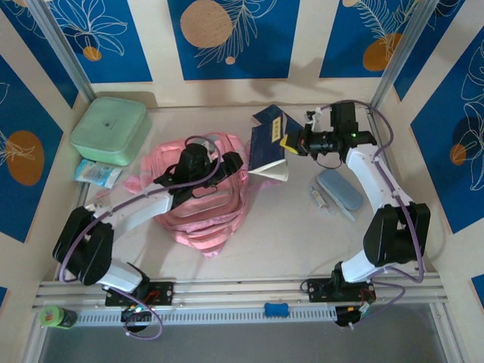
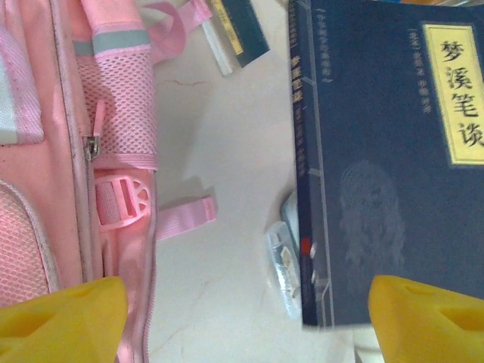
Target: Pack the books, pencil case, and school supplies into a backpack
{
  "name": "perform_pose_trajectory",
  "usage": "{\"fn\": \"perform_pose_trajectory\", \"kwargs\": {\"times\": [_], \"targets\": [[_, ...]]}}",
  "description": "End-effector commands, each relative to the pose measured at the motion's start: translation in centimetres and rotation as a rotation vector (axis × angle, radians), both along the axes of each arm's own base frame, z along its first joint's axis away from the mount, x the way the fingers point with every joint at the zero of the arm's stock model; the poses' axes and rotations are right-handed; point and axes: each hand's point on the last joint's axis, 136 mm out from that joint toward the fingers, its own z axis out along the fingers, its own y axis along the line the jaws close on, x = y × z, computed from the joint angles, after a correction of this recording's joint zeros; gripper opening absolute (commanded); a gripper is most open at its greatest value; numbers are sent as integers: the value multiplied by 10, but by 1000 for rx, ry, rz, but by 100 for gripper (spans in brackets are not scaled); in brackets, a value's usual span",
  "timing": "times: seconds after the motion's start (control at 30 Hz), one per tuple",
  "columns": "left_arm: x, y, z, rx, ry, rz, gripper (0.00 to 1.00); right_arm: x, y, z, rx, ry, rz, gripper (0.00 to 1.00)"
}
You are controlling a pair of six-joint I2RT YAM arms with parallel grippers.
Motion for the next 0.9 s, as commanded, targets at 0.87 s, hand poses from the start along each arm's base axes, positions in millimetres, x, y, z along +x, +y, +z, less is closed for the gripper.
{"fn": "perform_pose_trajectory", "kwargs": {"times": [0.87], "targets": [[-26, 25, 69, -220, -133, 56, 81, -70, 94, 41, 249, -144, 325, 0]]}}
